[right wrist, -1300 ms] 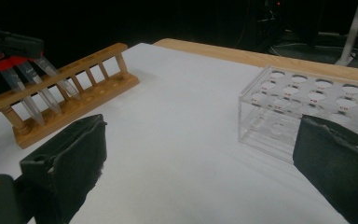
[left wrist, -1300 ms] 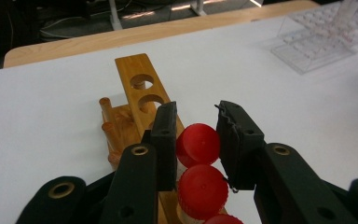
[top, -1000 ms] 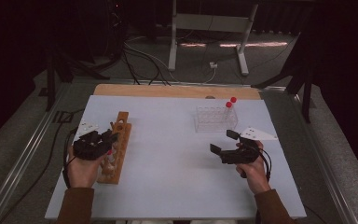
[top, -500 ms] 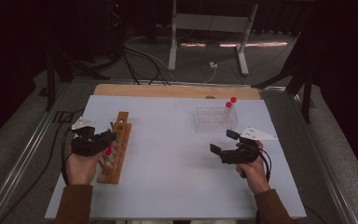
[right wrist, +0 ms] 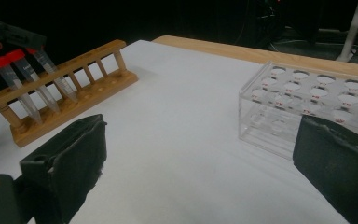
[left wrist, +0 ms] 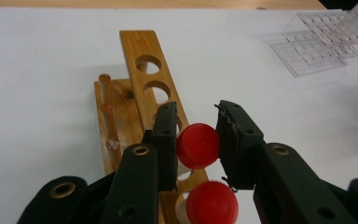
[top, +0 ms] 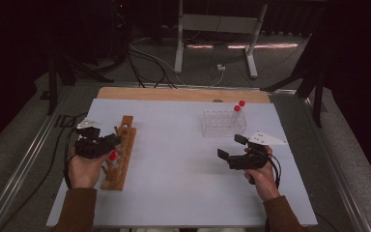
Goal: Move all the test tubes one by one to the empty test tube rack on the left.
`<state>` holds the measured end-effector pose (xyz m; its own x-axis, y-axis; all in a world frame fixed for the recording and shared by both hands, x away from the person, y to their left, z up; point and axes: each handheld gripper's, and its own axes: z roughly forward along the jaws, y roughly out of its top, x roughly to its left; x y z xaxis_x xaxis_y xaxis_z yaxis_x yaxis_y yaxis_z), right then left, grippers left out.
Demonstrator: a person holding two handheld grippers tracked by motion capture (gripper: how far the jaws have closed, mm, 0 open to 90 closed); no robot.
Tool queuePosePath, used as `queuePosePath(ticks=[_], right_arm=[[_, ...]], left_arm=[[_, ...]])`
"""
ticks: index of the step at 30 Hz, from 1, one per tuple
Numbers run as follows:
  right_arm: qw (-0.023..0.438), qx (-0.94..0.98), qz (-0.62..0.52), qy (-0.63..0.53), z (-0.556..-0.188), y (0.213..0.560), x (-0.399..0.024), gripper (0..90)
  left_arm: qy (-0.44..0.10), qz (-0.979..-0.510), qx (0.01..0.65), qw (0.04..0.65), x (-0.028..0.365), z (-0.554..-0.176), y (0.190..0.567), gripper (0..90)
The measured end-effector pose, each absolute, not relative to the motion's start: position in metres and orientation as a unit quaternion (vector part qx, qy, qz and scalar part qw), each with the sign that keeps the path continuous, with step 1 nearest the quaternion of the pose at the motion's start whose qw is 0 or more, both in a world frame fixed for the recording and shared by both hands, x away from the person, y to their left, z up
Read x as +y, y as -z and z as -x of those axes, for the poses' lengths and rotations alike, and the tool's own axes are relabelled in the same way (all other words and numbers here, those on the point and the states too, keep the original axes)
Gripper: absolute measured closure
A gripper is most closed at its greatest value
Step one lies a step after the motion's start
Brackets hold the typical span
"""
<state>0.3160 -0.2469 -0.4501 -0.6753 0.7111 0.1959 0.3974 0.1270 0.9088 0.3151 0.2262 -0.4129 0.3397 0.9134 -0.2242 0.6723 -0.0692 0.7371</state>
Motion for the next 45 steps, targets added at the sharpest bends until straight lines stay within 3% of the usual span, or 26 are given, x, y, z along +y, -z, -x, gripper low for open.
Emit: queuePosePath(ticks=[5, 20, 23, 28, 45], right_arm=[[0.145, 0.736, -0.376, -0.544, -0.316, 0.450, -0.247, 2.7], [0.155, 0.729, -0.380, -0.548, -0.316, 0.447, -0.251, 2.6], [0.165, 0.725, -0.384, -0.548, -0.316, 0.445, -0.253, 2.7], [0.177, 0.720, -0.388, -0.548, -0.316, 0.440, -0.257, 2.6], [0.242, 0.687, -0.424, -0.539, -0.341, 0.413, -0.277, 2.6]], left_arm=[[-0.168, -0.716, 0.549, 0.397, 0.223, -0.317, 0.417, 67.9], [-0.224, -0.671, 0.528, 0.470, 0.235, -0.298, 0.414, 18.2], [-0.231, -0.664, 0.517, 0.489, 0.235, -0.289, 0.414, 14.9], [-0.242, -0.654, 0.503, 0.509, 0.234, -0.278, 0.414, 1.8], [-0.259, -0.656, 0.458, 0.541, 0.224, -0.262, 0.414, 0.7]])
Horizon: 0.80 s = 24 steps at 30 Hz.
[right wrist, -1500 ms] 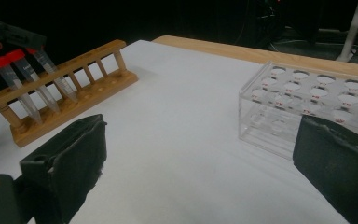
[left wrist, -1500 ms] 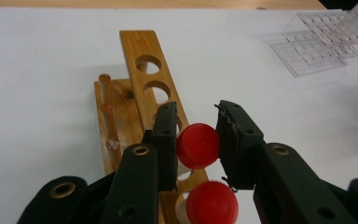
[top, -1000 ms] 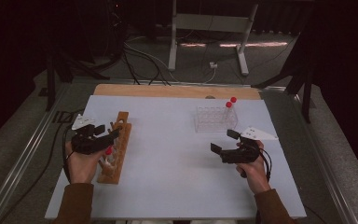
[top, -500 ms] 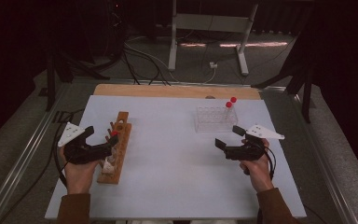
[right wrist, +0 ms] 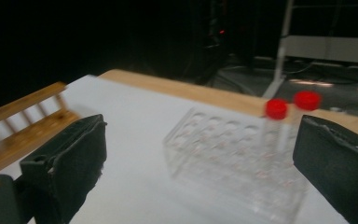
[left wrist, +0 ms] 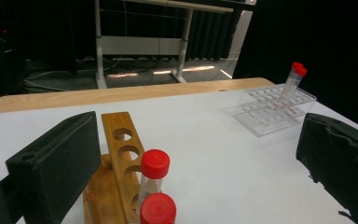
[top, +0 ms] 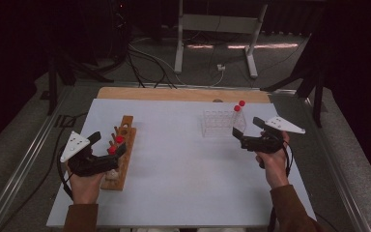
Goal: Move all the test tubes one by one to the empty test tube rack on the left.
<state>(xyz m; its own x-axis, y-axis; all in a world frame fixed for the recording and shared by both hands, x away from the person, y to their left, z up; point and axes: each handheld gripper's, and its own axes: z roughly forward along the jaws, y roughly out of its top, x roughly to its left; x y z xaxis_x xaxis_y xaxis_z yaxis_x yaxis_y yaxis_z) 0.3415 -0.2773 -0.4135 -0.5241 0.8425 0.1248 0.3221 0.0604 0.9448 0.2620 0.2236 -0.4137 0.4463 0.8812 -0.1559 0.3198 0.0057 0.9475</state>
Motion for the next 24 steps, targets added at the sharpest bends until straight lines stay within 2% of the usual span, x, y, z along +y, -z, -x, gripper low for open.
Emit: queuePosePath(ticks=[11, 24], right_arm=[[0.289, 0.681, -0.458, -0.492, -0.384, 0.404, -0.284, 5.7], [0.278, 0.691, -0.490, -0.453, -0.420, 0.436, -0.268, 13.5]], left_arm=[[-0.265, -0.647, 0.457, 0.549, 0.222, -0.259, 0.413, 0.7], [-0.268, -0.642, 0.458, 0.553, 0.220, -0.258, 0.414, 0.7]])
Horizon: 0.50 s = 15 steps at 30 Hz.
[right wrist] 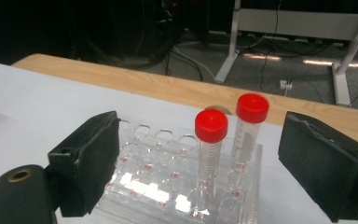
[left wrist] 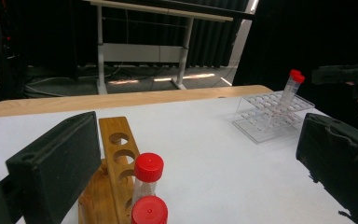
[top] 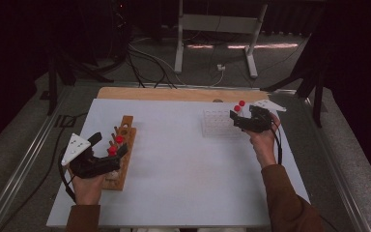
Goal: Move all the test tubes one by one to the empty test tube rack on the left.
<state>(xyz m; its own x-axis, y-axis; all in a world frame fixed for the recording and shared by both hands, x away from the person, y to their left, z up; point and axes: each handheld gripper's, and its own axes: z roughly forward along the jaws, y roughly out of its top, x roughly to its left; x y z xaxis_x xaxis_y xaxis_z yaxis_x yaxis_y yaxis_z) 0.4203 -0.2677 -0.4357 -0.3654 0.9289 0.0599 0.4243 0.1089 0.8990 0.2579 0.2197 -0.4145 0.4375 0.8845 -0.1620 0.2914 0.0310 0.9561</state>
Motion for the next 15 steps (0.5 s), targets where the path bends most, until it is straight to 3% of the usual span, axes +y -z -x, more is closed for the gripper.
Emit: queuePosePath(ticks=[5, 12, 15], right_arm=[[0.284, 0.686, -0.500, -0.446, -0.427, 0.444, -0.266, 23.0], [0.295, 0.688, -0.501, -0.434, -0.433, 0.454, -0.263, 51.7], [0.293, 0.694, -0.499, -0.428, -0.436, 0.460, -0.260, 58.2]], left_arm=[[-0.270, -0.639, 0.457, 0.557, 0.220, -0.257, 0.413, 0.7], [-0.269, -0.638, 0.457, 0.558, 0.220, -0.257, 0.413, 0.7], [-0.267, -0.638, 0.458, 0.558, 0.220, -0.257, 0.414, 0.7]])
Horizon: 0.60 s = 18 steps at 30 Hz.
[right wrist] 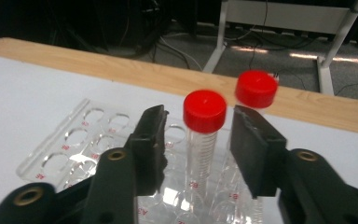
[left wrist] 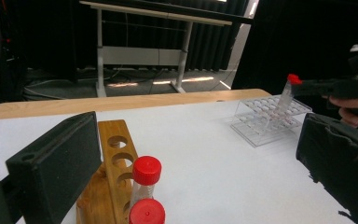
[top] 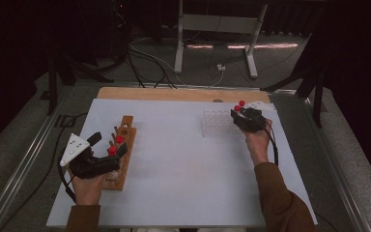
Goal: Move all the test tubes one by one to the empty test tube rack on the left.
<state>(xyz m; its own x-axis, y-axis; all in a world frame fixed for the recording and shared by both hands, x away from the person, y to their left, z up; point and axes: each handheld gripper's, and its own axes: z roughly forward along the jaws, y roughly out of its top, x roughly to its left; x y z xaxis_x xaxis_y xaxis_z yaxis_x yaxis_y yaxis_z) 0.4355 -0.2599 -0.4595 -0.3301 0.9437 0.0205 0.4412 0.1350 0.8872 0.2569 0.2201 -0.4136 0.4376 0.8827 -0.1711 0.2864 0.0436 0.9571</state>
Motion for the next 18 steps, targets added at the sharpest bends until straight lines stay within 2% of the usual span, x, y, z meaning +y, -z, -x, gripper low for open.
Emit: queuePosePath(ticks=[10, 18], right_arm=[[0.299, 0.688, -0.521, -0.407, -0.442, 0.473, -0.254, 73.5], [0.299, 0.689, -0.513, -0.415, -0.441, 0.466, -0.257, 74.6]], left_arm=[[-0.263, -0.633, 0.459, 0.565, 0.224, -0.256, 0.414, 0.7], [-0.259, -0.638, 0.457, 0.564, 0.221, -0.257, 0.415, 0.7]])
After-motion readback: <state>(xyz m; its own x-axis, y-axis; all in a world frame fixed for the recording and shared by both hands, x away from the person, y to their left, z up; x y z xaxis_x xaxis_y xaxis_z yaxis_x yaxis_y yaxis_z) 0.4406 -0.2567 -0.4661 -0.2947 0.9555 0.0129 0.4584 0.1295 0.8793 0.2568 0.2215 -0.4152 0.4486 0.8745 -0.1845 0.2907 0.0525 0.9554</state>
